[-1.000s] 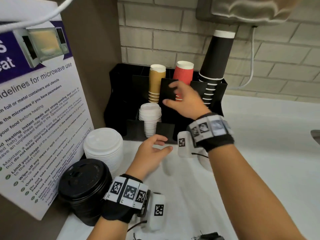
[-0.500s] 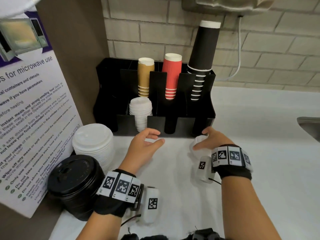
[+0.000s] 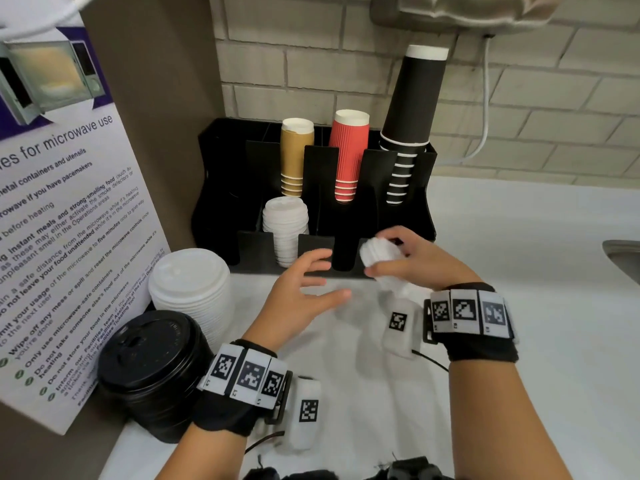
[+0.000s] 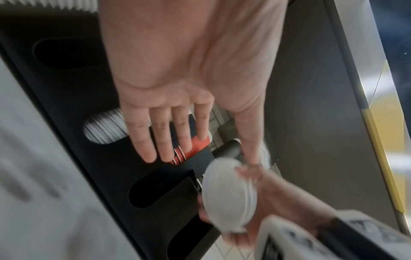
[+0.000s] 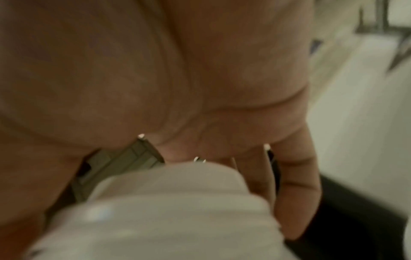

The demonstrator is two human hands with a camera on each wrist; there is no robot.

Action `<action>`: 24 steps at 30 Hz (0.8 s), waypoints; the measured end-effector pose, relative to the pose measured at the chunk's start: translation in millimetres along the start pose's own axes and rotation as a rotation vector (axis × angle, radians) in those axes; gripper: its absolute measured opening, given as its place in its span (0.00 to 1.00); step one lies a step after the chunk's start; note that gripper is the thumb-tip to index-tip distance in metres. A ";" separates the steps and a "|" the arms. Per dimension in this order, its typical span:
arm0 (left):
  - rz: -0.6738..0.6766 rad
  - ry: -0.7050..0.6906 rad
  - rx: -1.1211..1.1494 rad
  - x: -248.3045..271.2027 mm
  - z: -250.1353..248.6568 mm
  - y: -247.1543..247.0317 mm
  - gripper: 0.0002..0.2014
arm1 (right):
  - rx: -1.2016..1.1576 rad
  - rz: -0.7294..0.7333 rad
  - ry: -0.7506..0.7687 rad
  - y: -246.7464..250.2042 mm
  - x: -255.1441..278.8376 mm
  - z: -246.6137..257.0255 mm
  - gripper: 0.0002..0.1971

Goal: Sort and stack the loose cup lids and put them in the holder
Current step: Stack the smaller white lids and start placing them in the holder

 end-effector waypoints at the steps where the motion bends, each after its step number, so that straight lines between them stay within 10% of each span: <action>1: 0.034 -0.014 0.039 0.6 -1.1 -3.3 0.39 | -0.098 0.054 0.075 -5.1 2.6 13.9 0.29; 7: 0.037 -0.159 0.237 1.5 -9.6 -1.2 0.40 | -0.364 0.240 0.284 -32.2 6.6 54.9 0.25; 24: 0.007 -0.223 0.230 2.7 -12.8 7.2 0.40 | -0.435 0.199 0.397 -24.3 10.7 53.9 0.27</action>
Point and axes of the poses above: each hand's wrist, its own x-axis away from the middle knuckle, its own y-axis out of the back of the hand, z = x × y, the point moved 4 cm from there along -x, towards the middle knuckle, and after that the axes turned 11 degrees about x, right-handed, at the moved point
